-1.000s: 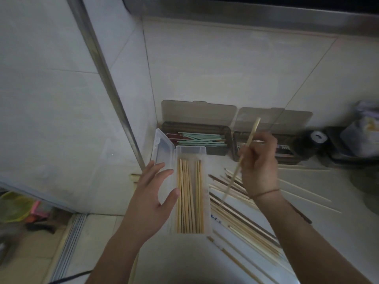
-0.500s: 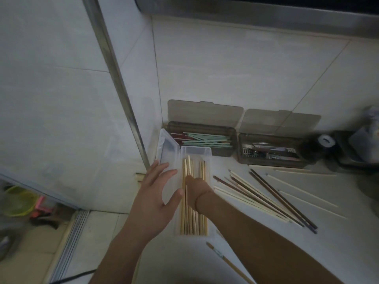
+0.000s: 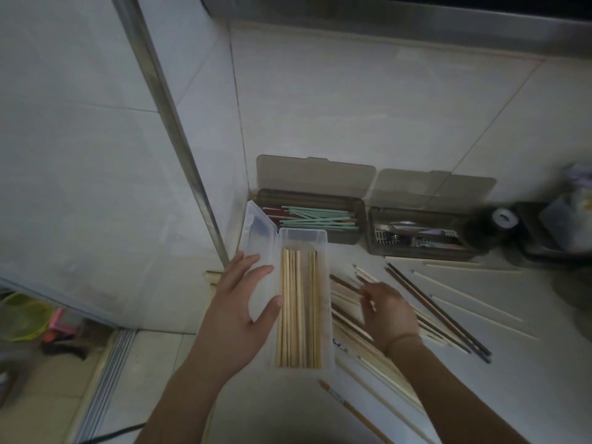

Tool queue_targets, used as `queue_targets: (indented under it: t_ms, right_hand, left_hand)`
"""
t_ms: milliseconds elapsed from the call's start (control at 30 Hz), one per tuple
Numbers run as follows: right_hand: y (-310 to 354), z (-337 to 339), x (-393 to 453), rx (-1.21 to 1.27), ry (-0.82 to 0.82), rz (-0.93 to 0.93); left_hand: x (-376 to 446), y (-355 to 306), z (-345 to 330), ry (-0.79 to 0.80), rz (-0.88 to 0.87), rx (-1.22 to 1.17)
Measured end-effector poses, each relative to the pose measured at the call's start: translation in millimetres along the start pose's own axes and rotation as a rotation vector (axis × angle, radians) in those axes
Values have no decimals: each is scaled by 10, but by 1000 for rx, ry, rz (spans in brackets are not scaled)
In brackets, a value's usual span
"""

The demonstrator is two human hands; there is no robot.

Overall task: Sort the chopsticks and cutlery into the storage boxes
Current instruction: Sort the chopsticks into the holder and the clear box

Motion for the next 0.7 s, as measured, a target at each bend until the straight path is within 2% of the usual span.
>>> queue_targets:
  t_ms: [67, 133, 333, 533, 700]
  right_hand:
    - [-393, -138, -110, -188, 171, -69]
    - [-604, -195, -215, -284, 239, -88]
    - [-666, -187, -388, -388, 203, -50]
    - [-654, -147, -418, -404, 255, -68]
    - [-555, -143, -350, -471, 342, -13]
  left_hand:
    - [-1, -9, -7, 2, -1, -2]
    - [-1, -15, -10, 5, 3, 3]
    - [-4, -43, -8, 10, 13, 16]
    - [-1, -69, -3, 6, 15, 3]
    - [1, -59, -2, 3, 17, 0]
Point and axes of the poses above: each hand's wrist, its own x-axis towards the middle knuckle, its own z-axis out of the back of the hand, y = z × x, the point moved 6 cm from there along x, towards the middle knuckle, and after that the axes turned 12 degrees about -y, right-handed, at the moved point
